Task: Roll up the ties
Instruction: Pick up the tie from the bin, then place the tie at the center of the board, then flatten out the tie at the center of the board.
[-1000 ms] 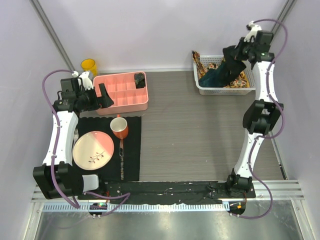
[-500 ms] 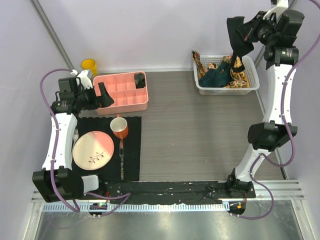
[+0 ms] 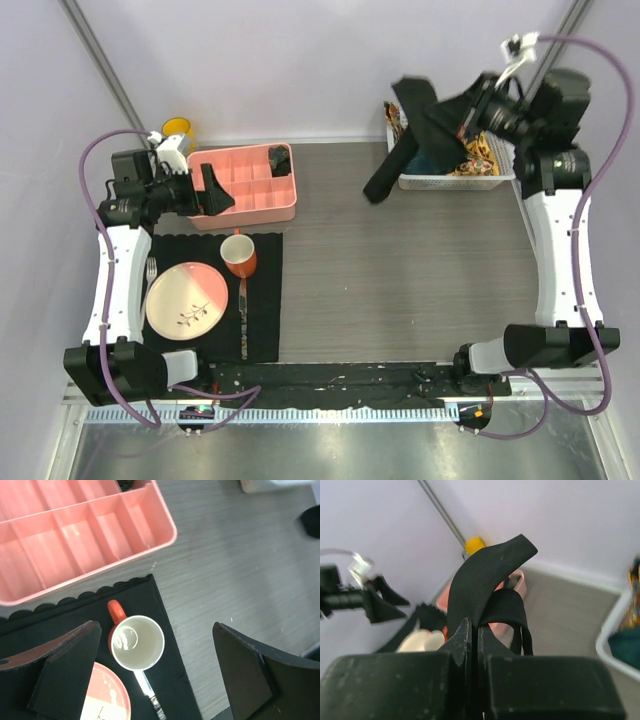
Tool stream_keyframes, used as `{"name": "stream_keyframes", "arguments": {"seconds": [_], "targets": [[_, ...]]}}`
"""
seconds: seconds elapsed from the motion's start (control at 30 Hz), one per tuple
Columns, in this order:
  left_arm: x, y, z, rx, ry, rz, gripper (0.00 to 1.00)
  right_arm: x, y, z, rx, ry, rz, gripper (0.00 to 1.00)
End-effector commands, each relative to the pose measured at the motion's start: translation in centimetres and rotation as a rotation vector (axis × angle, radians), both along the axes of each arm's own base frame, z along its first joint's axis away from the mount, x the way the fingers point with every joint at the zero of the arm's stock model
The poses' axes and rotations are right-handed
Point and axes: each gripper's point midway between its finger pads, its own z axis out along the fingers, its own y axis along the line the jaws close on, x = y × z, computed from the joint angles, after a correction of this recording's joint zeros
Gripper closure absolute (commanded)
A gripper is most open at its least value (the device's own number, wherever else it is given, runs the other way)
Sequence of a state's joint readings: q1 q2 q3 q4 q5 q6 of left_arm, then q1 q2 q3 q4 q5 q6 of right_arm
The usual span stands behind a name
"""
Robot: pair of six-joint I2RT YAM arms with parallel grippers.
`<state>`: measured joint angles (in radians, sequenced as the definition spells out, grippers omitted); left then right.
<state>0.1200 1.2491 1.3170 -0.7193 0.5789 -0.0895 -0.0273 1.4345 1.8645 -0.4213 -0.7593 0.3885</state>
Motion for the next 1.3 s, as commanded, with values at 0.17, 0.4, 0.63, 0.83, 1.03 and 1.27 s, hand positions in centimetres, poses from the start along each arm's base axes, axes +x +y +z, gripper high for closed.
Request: {"name": "stream_keyframes", "arguments": {"seconds": [0.17, 0.4, 0.63, 0.83, 1.03, 1.27], "targets": [[-3.8, -3.3, -0.8, 0.113, -0.109, -0.368, 0.0, -1.5, -13.2, -27.1, -0.273, 0.7, -0.311, 0.48], [-4.7, -10.3, -4.8, 0.302, -0.099, -0.645, 0.0, -2.8, -16.5, -30.5, -0.399, 0.797, -0.269, 0.47], [-4.9, -21.8, -7.4, 0.19, -0.107, -0.84, 0.08, -5.4, -13.3, -33.4, -0.557, 0.754, -0.07, 0.5], [-7.3, -30.9, -11.6, 0.316, -0.281, -1.067, 0.13, -7.9, -9.5, -37.0, -0.561, 0.862, 0.059, 0.48], [-8.4, -36.6, -15.5, 0.355, -0.243, -1.121, 0.06, -7.5, -8.4, -40.4, -0.443, 0.999, 0.001, 0.3], [-7.7, -37.5, -20.7, 0.487, -0.173, -1.025, 0.01, -8.5, -5.9, -43.1, -0.371, 1.07, 0.036, 0.35]]}}
